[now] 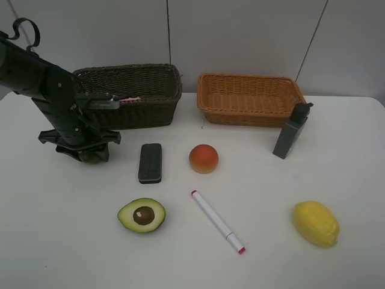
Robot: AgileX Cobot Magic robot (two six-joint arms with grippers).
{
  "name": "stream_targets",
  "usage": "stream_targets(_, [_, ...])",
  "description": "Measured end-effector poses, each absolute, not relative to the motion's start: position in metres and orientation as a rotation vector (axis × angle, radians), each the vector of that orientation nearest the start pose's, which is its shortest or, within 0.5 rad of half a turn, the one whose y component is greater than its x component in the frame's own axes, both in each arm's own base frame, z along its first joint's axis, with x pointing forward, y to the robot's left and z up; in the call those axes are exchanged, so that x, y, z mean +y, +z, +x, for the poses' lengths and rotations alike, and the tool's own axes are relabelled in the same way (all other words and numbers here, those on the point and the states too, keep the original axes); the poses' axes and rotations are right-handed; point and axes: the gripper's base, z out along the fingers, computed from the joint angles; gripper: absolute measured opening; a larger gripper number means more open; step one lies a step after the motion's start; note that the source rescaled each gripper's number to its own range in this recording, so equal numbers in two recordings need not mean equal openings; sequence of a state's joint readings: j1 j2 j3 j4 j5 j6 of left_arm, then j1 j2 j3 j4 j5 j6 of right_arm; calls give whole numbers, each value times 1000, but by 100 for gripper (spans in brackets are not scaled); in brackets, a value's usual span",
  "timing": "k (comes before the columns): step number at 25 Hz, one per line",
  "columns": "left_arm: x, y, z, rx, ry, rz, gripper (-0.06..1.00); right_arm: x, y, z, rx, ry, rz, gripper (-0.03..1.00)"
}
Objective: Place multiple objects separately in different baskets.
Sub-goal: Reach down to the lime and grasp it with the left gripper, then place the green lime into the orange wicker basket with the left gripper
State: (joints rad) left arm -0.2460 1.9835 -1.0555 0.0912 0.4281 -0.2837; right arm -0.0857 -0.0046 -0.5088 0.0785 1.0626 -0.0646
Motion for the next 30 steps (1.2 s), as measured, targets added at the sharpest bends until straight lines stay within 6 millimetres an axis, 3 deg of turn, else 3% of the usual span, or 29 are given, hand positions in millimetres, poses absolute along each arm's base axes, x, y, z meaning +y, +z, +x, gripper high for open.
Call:
stream_targets(4, [-85,159,342,2743,-58,121,53,7,280,-6,2030,-1,17,100])
stream_targets(7, [-100,201,342,2613,-104,227,53,7,280,-6,2030,-1,17,100])
stream_targets(11, [-152,240,356,2460,-219,363,53,7,280,-6,2030,-1,17,100])
stream_targets(14, [-201,254,377,2359,-309,433,53,7,280,-6,2030,-1,17,100])
stream_targets(17, [-248,254,405,2283,-375,476,53,7,280,-6,2030,-1,17,100])
stream_targets(21, [-298,235,447,2192,-427,498,53,7,280,-6,2030,-1,17,100])
stream_targets(27, [-328,173,488,2191,-458,486,53,7,280,-6,2030,-1,17,100])
stream_targets(28, [-330,167,490,2195,-462,484,58,7,280,-6,2030,-1,17,100])
stream_targets(30, [-332,153,493,2220,-471,481,81,7,280,-6,2030,-1,17,100])
